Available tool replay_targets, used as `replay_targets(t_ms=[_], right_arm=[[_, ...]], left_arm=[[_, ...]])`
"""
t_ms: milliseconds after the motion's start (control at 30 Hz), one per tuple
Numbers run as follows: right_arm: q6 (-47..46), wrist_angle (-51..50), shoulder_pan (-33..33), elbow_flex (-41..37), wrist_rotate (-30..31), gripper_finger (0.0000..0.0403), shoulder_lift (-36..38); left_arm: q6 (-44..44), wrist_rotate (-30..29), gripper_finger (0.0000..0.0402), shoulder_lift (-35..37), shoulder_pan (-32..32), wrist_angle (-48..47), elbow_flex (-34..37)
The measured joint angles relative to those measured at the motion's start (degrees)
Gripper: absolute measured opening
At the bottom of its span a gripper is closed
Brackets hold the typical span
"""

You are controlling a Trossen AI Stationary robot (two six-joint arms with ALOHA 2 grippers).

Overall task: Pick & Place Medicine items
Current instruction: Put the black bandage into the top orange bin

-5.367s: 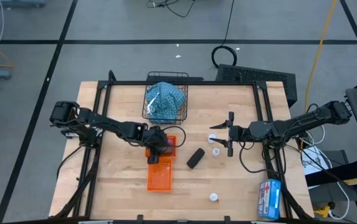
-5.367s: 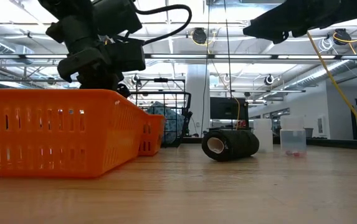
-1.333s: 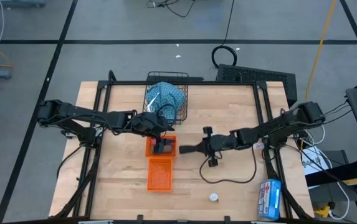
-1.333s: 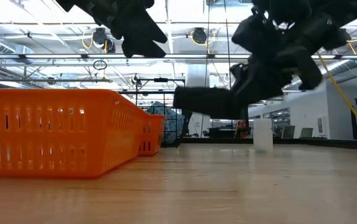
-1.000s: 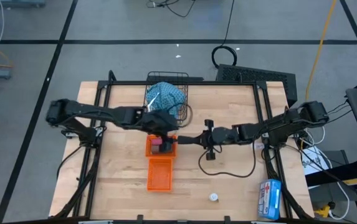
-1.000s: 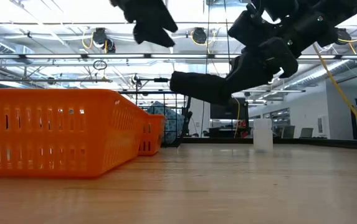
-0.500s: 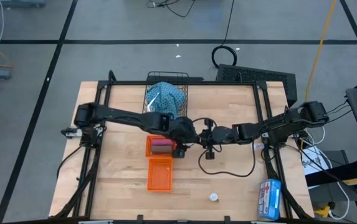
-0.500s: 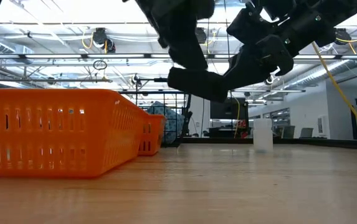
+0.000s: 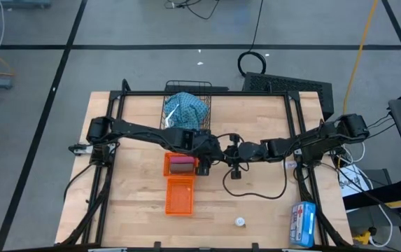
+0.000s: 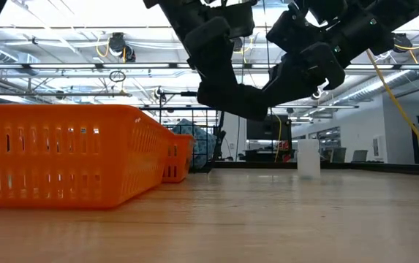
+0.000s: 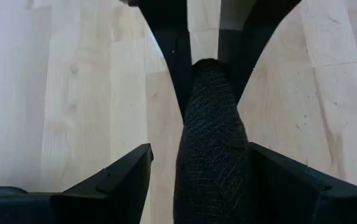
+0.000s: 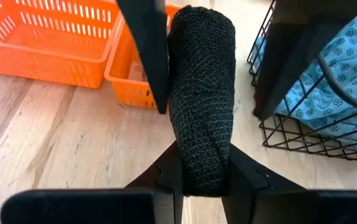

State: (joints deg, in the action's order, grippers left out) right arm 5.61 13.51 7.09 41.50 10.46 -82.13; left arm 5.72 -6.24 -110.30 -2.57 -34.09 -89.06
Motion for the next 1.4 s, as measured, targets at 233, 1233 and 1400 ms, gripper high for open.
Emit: replay_targets(t_ms=[233, 1233, 1400], right_arm=[[-0.11, -0.01, 0.0, 0.0, -0.1, 0.0063, 0.0], [-9.52, -7.81, 2.28, -2.32, -0.18, 0.0129, 17.16], [-9.49, -3.11, 2.39, -6.1, -0.14, 0.0122, 18.7]], left_arm=[[-0.39, 1.11, 0.0244, 0.0, -0.02, -0.05, 0.0], [-9.16, -2.68, 0.0074, 24.38, -3.3, 9.7, 25.84], [-14.58, -2.84, 0.0073, 29.99, -4.5, 13.04, 35.12]])
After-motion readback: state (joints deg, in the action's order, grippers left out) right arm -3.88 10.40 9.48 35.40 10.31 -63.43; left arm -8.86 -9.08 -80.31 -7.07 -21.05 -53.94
